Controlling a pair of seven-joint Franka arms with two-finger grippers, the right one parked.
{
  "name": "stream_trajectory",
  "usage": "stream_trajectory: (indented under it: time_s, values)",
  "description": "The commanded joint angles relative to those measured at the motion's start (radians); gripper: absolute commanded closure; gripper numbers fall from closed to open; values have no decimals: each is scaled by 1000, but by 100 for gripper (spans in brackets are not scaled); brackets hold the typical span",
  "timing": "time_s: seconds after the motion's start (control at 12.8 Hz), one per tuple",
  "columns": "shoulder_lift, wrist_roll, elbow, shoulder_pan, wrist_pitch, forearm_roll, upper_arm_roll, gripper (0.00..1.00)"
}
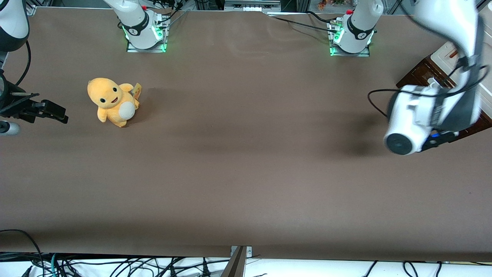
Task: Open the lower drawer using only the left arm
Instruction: 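Move the open left gripper down to the lower drawer's white handle, then close the left gripper around the white bar handle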
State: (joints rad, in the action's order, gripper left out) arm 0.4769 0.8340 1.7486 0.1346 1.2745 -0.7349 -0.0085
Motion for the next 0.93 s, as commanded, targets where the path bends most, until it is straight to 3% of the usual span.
stream_trajectory:
  time_s: [0.0, 0.31, 0.54, 0.86]
  values:
    - [-15, 88, 138, 10, -7, -113, 2, 0]
    - [28, 122, 187, -18, -10, -161, 4, 0]
    - [84, 252, 226, -42, 0, -221, 4, 0]
    - [89, 260, 253, -108, 66, -284, 4, 2]
